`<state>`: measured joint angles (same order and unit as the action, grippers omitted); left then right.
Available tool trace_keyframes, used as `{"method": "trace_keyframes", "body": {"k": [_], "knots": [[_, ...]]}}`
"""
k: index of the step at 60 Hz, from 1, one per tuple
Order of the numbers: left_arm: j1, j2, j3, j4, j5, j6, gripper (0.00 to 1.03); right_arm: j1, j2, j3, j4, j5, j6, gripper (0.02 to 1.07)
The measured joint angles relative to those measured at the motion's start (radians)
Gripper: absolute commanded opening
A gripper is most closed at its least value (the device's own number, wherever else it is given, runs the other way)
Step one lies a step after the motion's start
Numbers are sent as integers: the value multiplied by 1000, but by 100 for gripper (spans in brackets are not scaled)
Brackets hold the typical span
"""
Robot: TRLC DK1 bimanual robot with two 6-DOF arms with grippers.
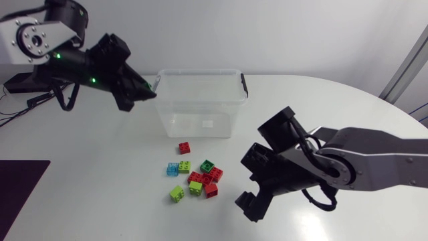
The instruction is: Place the duplo bricks in the container
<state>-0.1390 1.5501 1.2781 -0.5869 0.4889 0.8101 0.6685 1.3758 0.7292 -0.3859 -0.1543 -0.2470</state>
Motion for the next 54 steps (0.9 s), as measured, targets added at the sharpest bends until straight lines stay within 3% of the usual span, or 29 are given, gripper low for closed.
{"method": "trace_keyframes", "body": {"k": [15,41,47,54], "knots": [[-10,88,114,86,6,-98,27,53,43,21,19,29,15,102],[-61,366,298,126,5,-135,32,69,151,116,27,32,15,102],[-72,404,329,132,5,-151,53,79,191,130,30,32,15,102],[-79,430,359,137,6,-158,96,93,235,149,44,33,15,102]]}}
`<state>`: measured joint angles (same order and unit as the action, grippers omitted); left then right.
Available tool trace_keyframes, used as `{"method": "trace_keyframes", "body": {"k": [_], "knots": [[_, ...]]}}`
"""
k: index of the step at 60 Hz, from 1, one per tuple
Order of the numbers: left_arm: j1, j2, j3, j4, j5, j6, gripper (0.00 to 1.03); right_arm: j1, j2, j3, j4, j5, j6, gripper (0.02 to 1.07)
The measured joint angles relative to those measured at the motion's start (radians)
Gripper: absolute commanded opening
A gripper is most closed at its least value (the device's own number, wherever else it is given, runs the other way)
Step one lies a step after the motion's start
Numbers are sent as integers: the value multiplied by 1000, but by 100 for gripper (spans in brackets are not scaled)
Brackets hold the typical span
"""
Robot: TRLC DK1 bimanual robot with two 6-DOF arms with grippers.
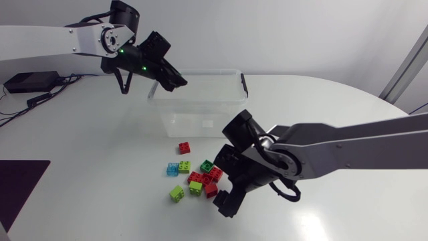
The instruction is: Place the duplo bricks in the container
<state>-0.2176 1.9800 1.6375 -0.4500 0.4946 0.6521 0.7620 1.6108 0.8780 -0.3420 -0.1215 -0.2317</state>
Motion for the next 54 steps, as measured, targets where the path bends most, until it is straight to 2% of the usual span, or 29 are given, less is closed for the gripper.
{"method": "trace_keyframes", "body": {"k": [10,19,36,54], "knots": [[0,1,5,3,0,0,99,10,17,14,14,1,-7,102],[2,-41,-13,5,-1,0,99,4,31,21,32,-40,-61,102],[11,-344,-262,72,0,1,99,-5,68,38,34,-90,-165,102],[32,-527,-510,48,0,18,99,7,121,73,34,-108,-241,102]]}}
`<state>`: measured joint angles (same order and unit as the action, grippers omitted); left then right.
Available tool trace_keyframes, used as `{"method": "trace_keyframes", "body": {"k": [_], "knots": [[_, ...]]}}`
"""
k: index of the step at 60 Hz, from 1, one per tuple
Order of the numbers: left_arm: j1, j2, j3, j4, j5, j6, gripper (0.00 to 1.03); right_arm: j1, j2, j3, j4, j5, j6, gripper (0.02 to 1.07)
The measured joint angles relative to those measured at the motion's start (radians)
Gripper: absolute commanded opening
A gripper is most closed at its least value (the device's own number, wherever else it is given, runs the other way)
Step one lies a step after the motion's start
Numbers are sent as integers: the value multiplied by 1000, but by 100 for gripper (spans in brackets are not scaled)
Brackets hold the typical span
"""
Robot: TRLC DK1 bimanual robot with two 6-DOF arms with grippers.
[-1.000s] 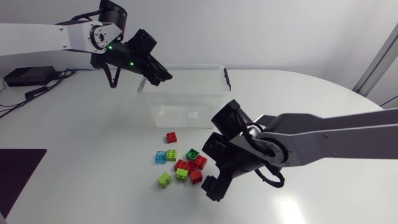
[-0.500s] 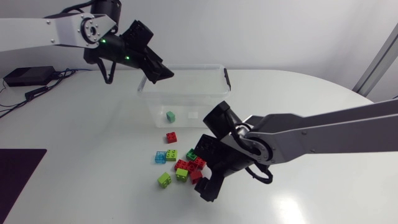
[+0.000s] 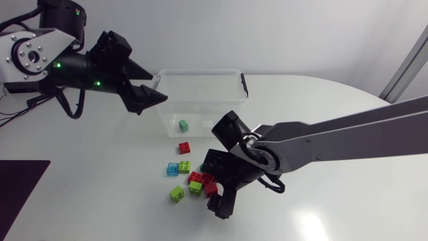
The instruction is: Place the duplo bricks in the container
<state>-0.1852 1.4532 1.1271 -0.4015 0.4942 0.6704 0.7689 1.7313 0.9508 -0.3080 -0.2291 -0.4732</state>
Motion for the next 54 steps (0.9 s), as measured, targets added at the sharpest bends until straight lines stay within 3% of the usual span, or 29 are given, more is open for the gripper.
{"method": "trace_keyframes", "body": {"k": [17,24,26,33,54], "knots": [[0,-45,-187,-10,0,57,99,33,71,28,-6,0,-23,97],[0,-45,-236,-13,0,79,99,31,88,54,-30,0,-35,90],[0,-45,-245,-13,0,82,99,31,90,59,-33,0,-40,86],[0,-45,-264,-12,0,96,99,31,92,68,-49,5,-45,51],[2,-47,-284,-10,0,96,99,37,92,68,-71,12,-51,37]]}}
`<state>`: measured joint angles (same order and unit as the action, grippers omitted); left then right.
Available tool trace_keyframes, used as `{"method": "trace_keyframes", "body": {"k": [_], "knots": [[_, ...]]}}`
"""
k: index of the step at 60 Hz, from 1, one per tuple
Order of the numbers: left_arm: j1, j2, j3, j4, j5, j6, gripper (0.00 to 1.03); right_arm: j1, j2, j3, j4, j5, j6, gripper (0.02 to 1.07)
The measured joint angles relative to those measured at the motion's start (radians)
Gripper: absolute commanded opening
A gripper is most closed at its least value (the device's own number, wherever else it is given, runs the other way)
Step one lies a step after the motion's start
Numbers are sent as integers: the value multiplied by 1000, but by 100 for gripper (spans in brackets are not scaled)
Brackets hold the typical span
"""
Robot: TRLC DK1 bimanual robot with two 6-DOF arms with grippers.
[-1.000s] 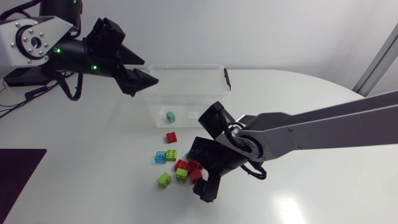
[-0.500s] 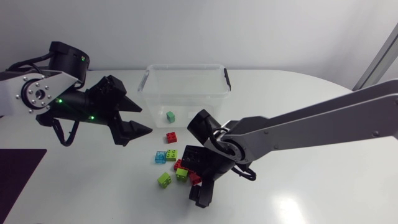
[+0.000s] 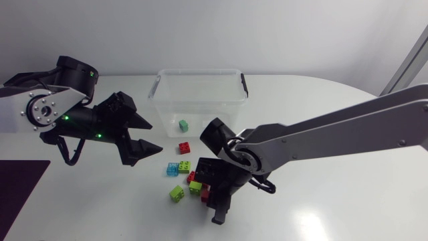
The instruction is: Place the duplo bricks in the container
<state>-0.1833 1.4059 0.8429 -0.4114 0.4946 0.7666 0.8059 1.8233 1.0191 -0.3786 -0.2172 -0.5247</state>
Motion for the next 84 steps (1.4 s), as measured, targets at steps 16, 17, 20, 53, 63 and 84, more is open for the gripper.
{"method": "trace_keyframes", "body": {"k": [16,17,20,53,63,84], "knots": [[0,-12,-14,0,0,0,99,6,-4,-4,5,15,8,32],[0,-13,-16,0,0,0,99,6,-6,-6,5,15,8,32],[0,-15,-20,0,0,0,99,6,-17,-16,6,15,10,32],[-169,-31,-80,-81,-52,-26,98,-119,-337,-88,-2,39,58,33],[-207,17,-80,-81,-101,-80,97,-203,-387,-30,-33,42,63,33],[-288,147,-91,-36,-171,-182,96,-230,-390,46,-35,68,99,34]]}}
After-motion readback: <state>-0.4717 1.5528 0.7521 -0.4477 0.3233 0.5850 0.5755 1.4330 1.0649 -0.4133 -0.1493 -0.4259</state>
